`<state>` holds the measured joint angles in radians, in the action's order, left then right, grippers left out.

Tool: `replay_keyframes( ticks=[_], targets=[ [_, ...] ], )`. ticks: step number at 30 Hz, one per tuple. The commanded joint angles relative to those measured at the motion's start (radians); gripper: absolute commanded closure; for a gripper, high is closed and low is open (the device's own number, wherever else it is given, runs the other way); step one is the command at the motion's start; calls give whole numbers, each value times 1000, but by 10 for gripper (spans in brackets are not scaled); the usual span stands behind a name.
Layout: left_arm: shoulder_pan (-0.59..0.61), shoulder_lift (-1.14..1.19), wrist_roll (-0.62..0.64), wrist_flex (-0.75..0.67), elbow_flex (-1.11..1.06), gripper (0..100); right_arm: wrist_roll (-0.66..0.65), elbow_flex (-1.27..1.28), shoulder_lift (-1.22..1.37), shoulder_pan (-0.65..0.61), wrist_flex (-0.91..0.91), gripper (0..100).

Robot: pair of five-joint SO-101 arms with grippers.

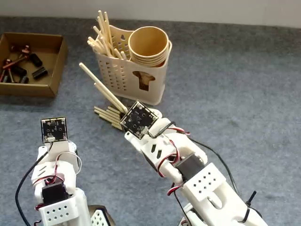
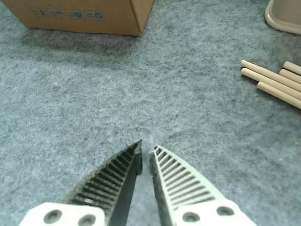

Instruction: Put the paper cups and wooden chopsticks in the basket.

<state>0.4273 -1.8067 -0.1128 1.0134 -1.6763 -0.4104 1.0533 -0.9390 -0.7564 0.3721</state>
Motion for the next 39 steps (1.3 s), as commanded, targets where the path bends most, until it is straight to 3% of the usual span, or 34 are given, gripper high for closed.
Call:
replay_keyframes(
  ticks=[1,22,39],
  targets=[
    [-18,-2,-3,6,-21,957,9,-4,-22,13,-47,994],
    [-18,-2,-3,6,-21,957,5,-323,-5,7,-61,994],
    [-18,-2,-3,6,-21,957,3,-894,478,15,-61,994]
  ],
)
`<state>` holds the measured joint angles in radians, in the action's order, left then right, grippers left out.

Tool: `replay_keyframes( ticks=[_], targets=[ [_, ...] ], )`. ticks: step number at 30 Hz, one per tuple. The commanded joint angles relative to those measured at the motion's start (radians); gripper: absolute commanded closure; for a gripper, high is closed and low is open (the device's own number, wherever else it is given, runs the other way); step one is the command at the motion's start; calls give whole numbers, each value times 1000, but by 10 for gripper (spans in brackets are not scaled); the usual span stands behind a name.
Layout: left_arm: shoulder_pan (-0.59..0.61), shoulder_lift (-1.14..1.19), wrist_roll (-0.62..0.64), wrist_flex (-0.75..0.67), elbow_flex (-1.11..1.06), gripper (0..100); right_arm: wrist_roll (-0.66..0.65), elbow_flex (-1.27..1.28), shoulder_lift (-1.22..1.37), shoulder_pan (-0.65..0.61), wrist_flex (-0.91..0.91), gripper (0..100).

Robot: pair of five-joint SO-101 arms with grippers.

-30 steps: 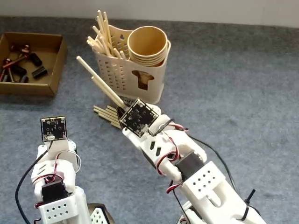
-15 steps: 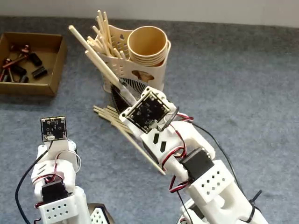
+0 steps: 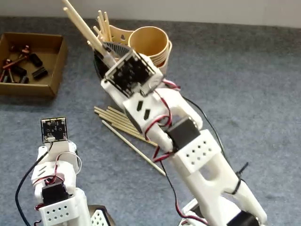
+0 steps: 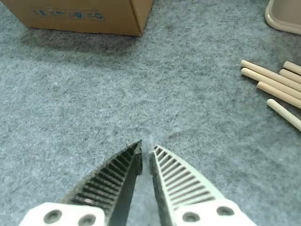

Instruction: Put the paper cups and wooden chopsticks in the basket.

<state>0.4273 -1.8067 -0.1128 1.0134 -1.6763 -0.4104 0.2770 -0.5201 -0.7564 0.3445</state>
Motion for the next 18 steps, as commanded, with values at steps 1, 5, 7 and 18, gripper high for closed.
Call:
replay_keyframes(
  ticks=[1,5,7,18],
  targets=[
    [-18,-2,-3,6,-21,957,3,-153,90,15,-33,994],
    [-18,-2,-3,6,-21,956,-6,-314,205,31,-33,994],
    [-18,-2,-3,6,-21,956,-52,-394,265,44,-33,994],
    [-18,-2,-3,6,-21,956,-143,-628,466,47,-39,994]
  ],
)
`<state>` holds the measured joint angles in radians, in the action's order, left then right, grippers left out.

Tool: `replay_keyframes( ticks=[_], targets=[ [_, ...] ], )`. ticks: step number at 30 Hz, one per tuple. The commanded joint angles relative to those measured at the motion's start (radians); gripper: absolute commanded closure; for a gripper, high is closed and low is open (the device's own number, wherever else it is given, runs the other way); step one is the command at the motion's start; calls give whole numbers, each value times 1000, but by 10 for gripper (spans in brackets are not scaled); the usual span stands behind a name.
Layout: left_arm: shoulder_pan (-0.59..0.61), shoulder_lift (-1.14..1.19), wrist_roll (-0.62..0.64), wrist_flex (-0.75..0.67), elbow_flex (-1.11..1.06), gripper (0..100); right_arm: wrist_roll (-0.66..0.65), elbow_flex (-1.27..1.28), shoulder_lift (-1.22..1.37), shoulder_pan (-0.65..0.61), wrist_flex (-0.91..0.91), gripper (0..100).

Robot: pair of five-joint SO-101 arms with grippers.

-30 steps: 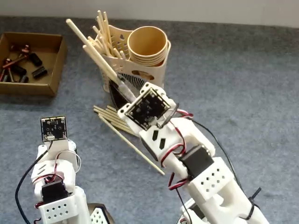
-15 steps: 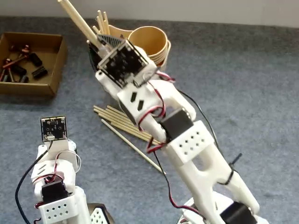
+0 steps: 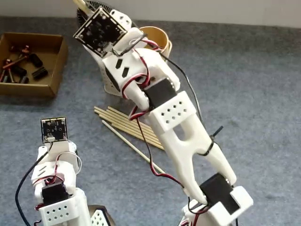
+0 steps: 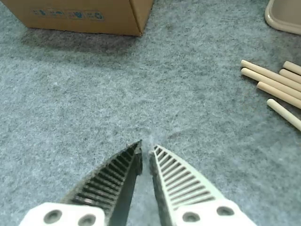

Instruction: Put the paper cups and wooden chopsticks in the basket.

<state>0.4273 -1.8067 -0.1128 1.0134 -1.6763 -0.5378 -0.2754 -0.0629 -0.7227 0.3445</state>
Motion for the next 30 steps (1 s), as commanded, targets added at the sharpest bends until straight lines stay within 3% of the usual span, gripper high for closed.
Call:
replay_keyframes(
  ticks=[1,15,30],
  targets=[
    [-18,-2,-3,6,-21,956,-15,-93,19,13,-54,994],
    [-18,-2,-3,6,-21,956,-11,-99,168,59,-111,994],
    [-18,-2,-3,6,-21,957,-11,170,180,59,-113,994]
  ],
)
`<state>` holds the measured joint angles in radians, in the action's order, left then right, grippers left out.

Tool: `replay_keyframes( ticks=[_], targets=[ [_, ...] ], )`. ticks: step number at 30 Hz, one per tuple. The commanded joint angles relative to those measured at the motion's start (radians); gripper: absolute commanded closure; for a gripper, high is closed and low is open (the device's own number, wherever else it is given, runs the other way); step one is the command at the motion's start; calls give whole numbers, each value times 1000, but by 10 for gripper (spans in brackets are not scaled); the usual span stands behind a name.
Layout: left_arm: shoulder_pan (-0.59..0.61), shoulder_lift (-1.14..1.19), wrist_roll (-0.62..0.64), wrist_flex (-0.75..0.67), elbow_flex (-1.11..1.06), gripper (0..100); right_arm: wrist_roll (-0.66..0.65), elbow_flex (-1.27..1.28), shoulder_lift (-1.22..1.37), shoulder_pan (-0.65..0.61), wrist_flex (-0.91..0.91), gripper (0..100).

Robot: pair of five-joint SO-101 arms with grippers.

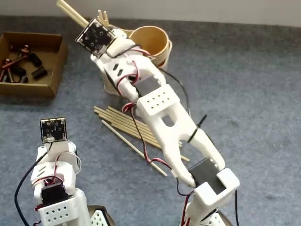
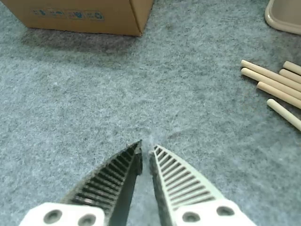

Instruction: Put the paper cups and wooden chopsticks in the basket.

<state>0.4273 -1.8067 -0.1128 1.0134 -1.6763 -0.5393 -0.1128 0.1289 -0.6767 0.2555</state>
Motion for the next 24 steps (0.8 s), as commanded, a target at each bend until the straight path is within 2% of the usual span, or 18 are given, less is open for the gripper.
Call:
replay_keyframes(
  ticks=[1,6,11,24],
  targets=[
    [-18,-2,-3,6,-21,957,-9,16,-13,12,-24,991],
    [-18,-2,-3,6,-21,957,-9,58,-13,12,-22,986],
    [-18,-2,-3,6,-21,957,-9,62,-56,10,36,909],
    [-18,-2,-3,6,-21,956,-9,62,-255,2,188,922]
  ],
)
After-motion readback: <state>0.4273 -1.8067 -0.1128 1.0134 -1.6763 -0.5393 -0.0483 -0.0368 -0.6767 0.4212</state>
